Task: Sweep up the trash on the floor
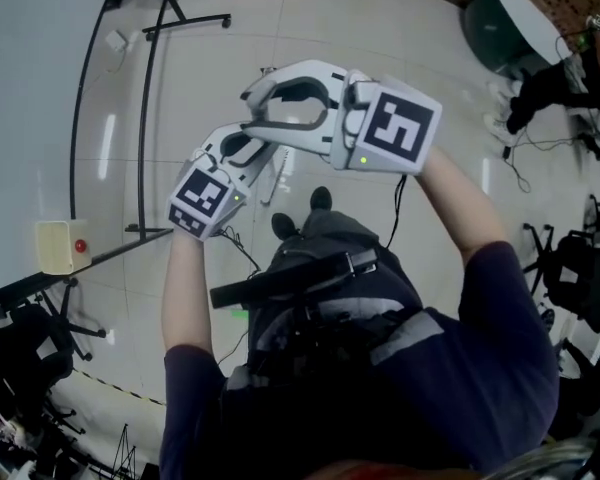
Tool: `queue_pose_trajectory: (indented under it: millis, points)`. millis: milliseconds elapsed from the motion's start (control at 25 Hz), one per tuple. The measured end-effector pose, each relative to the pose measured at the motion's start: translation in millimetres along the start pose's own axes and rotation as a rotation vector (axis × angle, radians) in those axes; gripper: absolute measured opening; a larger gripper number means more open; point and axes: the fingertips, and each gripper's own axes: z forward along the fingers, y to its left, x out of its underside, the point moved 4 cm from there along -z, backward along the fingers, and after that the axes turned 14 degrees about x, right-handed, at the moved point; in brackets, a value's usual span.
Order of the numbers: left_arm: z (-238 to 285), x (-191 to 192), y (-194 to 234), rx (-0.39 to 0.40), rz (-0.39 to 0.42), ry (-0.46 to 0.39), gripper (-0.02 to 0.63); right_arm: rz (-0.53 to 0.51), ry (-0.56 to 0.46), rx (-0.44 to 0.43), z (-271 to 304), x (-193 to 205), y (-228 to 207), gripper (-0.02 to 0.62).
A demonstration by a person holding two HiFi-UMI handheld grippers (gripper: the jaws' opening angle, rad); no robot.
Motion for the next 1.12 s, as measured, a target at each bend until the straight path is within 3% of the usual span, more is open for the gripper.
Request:
queue_pose_trajectory:
  millis: [280, 400, 720, 1120]
  points:
    - [18, -4, 5, 0.079, -0.012, 0.038, 0.089, 0.106, -0.04, -0.082, -3, 8, -14, 0.127]
    - [25, -3, 12, 0.063, -0.019, 0.059, 0.089, 0.138, -0.049, -0.057, -4, 13, -23, 0.119]
    - [50, 21, 33, -0.086, -0.039, 0.164, 0.089, 0.176, 0.049, 0.129, 0, 50, -39, 0.117]
    - [56, 31, 41, -0.309, -0.128, 0.122, 0.15, 0.292, 0.042, 0.28, 2, 65, -52, 0.115]
